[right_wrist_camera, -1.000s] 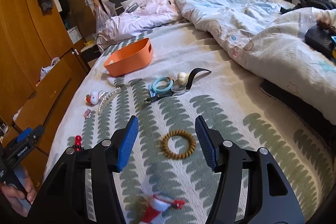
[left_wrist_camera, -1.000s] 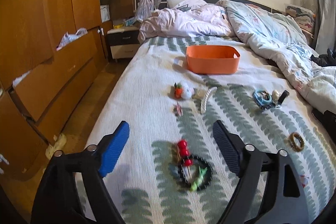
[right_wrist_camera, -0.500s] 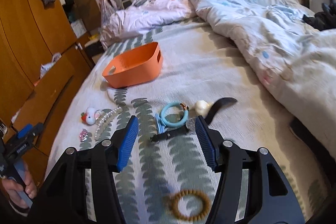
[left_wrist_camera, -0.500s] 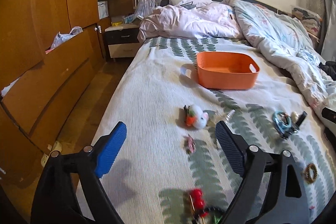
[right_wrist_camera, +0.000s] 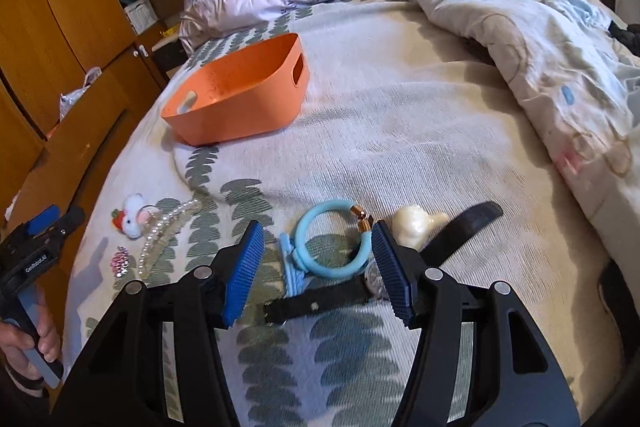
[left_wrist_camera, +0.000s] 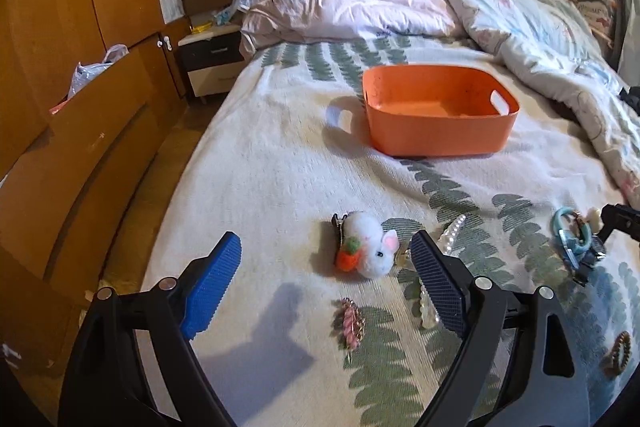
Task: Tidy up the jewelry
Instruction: 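Grasp the white pom-pom keychain with left tool while right tool grips the blue ring, then lift the white pom-pom keychain with left tool while right tool lifts the blue ring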
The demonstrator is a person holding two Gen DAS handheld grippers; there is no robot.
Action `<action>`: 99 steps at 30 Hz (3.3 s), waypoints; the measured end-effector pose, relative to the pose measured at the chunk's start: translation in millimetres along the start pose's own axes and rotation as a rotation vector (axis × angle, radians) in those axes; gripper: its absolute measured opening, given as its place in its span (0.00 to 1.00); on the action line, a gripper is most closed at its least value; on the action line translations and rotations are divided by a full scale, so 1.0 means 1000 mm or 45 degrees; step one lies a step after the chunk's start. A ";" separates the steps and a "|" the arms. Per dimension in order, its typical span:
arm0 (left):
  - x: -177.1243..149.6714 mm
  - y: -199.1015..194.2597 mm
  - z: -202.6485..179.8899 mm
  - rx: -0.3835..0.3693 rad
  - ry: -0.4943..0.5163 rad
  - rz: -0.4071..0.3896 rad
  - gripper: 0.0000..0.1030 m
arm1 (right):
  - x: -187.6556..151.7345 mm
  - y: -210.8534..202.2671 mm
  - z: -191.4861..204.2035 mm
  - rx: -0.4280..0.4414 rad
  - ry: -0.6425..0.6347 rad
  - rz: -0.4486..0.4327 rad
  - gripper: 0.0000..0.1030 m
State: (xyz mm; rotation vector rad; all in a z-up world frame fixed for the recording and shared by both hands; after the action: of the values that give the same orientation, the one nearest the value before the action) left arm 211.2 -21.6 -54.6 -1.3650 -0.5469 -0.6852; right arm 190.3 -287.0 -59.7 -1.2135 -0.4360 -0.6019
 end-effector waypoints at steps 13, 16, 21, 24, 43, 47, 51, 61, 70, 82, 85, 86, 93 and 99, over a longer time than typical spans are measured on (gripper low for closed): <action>-0.008 0.046 -0.006 0.010 -0.041 0.125 0.83 | 0.005 0.042 -0.005 -0.046 -0.042 0.057 0.58; -0.011 0.053 -0.005 0.001 -0.054 0.154 0.83 | 0.005 0.051 -0.009 -0.028 -0.016 0.078 0.58; -0.015 0.065 -0.008 -0.017 -0.056 0.207 0.83 | 0.001 0.061 -0.015 -0.057 -0.021 0.103 0.58; -0.018 0.069 -0.009 -0.034 -0.073 0.227 0.83 | 0.001 0.062 -0.019 -0.077 -0.005 0.109 0.58; -0.024 0.070 -0.027 -0.080 0.001 0.279 0.44 | -0.007 0.066 -0.014 -0.076 -0.073 0.163 0.28; -0.025 0.070 -0.030 -0.086 0.010 0.285 0.43 | -0.005 0.063 -0.012 -0.068 -0.075 0.155 0.15; -0.024 0.070 -0.027 -0.122 -0.023 0.300 0.41 | -0.001 0.057 -0.009 -0.048 -0.072 0.140 0.13; -0.013 0.054 -0.019 -0.164 -0.086 0.271 0.39 | 0.017 0.029 0.005 0.011 -0.066 0.068 0.09; 0.001 0.031 -0.011 -0.150 -0.114 0.202 0.39 | 0.028 -0.004 0.023 0.047 -0.090 0.012 0.07; 0.012 0.003 -0.010 -0.155 -0.123 0.151 0.39 | 0.023 -0.005 0.014 0.044 -0.081 0.066 0.18; 0.013 0.004 -0.013 -0.149 -0.112 0.145 0.39 | 0.017 0.012 -0.002 0.035 -0.040 0.151 0.19; 0.013 0.005 -0.013 -0.147 -0.111 0.145 0.39 | 0.015 0.016 -0.007 0.025 -0.015 0.163 0.21; 0.009 0.016 -0.009 -0.140 -0.118 0.167 0.39 | 0.008 0.039 -0.009 -0.012 -0.013 0.212 0.34; 0.007 0.018 -0.008 -0.136 -0.126 0.170 0.39 | -0.007 0.057 -0.011 -0.089 -0.040 0.287 0.35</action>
State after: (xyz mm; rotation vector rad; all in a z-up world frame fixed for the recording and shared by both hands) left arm 228.8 -29.0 -62.9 -1.5275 -0.4985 -0.5467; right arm 221.9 -283.2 -109.1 -1.3197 -0.3010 -0.4077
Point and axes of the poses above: each gripper's, at about its wrist camera, not at the fingertips, and y roughly the way its jaws point, z to its left, x to its top, the point moved 9 cm from there along y, roughly the way its jaws point, and after that the axes turned 5 degrees about x, right-handed, at the moved point
